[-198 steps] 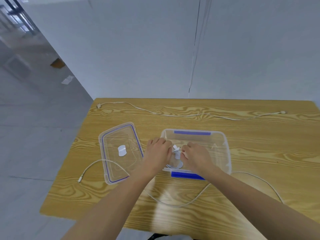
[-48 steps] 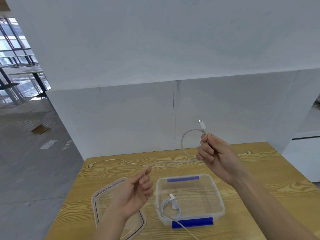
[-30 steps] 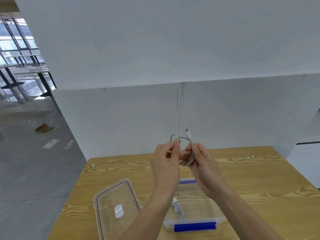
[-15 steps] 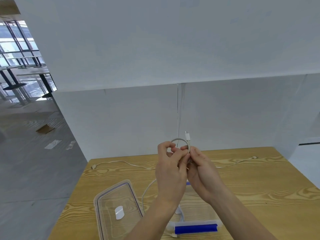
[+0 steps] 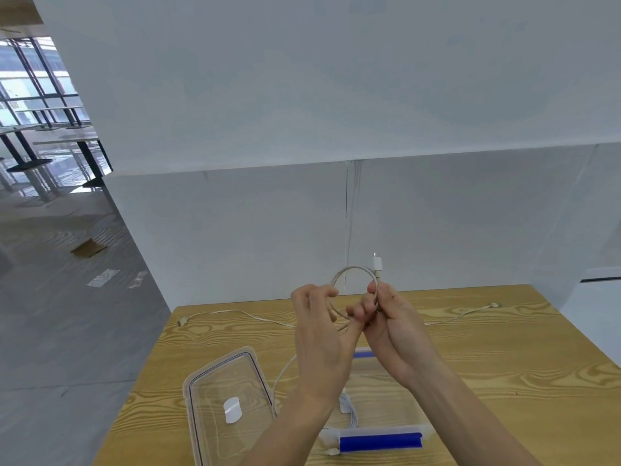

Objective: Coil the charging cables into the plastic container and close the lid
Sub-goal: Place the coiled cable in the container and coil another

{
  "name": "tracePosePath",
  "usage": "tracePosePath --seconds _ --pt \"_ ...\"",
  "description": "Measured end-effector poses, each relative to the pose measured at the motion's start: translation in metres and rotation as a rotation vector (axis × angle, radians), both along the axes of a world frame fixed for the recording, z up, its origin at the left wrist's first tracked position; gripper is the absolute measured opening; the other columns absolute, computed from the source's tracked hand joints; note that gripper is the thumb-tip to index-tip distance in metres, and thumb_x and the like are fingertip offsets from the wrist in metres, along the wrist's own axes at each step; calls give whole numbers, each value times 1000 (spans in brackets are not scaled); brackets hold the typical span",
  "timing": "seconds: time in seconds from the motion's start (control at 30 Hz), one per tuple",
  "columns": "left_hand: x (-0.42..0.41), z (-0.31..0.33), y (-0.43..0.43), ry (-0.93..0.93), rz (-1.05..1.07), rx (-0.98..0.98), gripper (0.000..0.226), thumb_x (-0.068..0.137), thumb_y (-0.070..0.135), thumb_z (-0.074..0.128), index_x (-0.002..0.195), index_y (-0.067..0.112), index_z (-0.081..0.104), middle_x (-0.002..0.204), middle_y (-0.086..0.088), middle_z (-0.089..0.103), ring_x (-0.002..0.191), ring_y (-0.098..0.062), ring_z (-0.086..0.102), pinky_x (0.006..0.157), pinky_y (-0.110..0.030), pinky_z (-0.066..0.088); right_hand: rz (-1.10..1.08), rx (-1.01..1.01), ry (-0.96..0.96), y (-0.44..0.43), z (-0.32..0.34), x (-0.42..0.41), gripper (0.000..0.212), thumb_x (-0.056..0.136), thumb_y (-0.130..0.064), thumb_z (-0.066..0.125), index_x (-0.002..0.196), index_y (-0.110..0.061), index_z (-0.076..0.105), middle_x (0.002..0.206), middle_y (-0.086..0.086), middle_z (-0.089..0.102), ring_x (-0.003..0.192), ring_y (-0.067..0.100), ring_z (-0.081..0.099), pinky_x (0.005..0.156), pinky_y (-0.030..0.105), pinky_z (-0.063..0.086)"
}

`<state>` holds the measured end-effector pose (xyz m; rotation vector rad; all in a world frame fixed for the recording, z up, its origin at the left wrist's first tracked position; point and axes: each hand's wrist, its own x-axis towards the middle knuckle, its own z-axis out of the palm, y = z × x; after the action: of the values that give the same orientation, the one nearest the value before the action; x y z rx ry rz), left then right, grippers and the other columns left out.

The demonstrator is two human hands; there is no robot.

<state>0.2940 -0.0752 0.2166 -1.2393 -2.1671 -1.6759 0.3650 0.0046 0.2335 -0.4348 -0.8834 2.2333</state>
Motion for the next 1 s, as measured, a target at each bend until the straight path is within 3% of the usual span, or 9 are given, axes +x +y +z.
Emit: tracePosePath --seconds 0.1,0.2,0.27,0.5,0.67,0.87,1.0 --pt "-6 -6 -7 -142 -31 -110 38 73 50 70 96 32 46 87 14 50 65 -9 48 58 -18 42 -51 -31 22 7 5 5 27 102 -21 31 85 -9 48 53 -2 38 48 13 42 72 31 44" --pt "-15 -13 -16 -156 -218 -201 16 82 41 65 78 26 61 59 10 56 56 -6 50 54 -15 37 -80 -44 45 18 10 8 27 103 -21 30 85 -11 48 53 -5 32 44 10 32 60 27 38" --pt "-24 -18 -24 -132 -351 -293 22 90 34 58 70 25 64 50 14 54 51 -3 49 54 -12 35 -77 -46 63 26 12 11 28 102 -22 31 84 -12 49 53 -6 30 43 9 29 52 23 36" --pt "-69 -29 -56 -714 -569 -446 30 95 27 48 71 11 54 49 1 45 43 -12 36 48 -23 32 -105 2 73 42 18 23 26 102 -21 32 84 -13 49 53 -6 30 41 8 29 45 20 38" --pt "-99 -37 -72 -1105 -549 -325 22 90 22 51 75 6 51 49 -1 36 39 -12 31 40 -20 26 -120 61 36 49 17 28 25 102 -22 33 85 -12 49 54 -5 30 43 9 28 47 21 39" --pt "-90 -19 -52 -1495 -385 84 16 94 13 45 90 5 58 50 3 41 37 -7 36 31 -16 29 -119 248 -85 41 6 20 26 101 -24 33 86 -9 48 54 -5 32 44 11 32 55 26 42" --pt "-66 11 -39 -1483 -427 311 22 97 12 43 103 4 63 60 -2 54 46 -9 50 38 -17 41 -123 380 -158 32 1 13 26 102 -22 31 87 -8 48 55 -4 35 47 12 35 60 29 43"
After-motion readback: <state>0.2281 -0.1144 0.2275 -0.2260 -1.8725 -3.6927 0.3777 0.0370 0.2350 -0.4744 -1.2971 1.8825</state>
